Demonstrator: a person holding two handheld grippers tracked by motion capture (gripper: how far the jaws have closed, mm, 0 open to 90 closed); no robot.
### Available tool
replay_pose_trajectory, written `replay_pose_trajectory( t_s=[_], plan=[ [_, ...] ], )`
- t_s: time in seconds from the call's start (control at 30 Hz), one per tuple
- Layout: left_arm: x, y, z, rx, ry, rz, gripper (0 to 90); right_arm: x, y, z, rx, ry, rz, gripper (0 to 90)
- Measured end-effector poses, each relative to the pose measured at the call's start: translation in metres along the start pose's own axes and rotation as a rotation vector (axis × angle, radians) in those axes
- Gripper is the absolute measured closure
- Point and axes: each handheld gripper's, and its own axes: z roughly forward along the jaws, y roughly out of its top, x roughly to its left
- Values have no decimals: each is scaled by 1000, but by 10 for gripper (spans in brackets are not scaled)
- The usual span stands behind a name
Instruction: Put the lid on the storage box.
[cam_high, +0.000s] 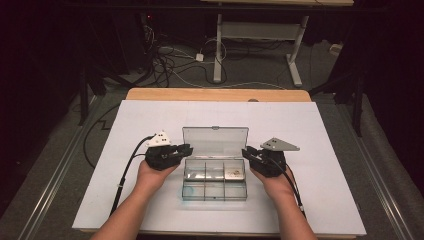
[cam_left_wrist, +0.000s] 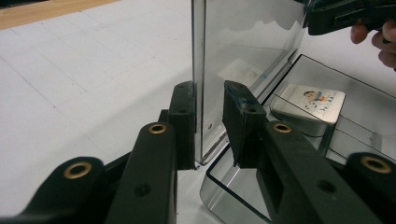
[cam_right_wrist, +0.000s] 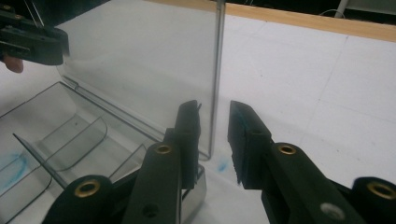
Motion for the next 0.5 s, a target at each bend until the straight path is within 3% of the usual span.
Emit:
replay_pose_trajectory(
  t_s=[0.27,0.5],
  plan=[
    [-3,-1,-2,-4,6,11,719,1,-13,-16,-17,13,-21,888],
    [-8,-2,-5,3,11,10,705,8,-22,-22,-30,34,-24,898]
  ],
)
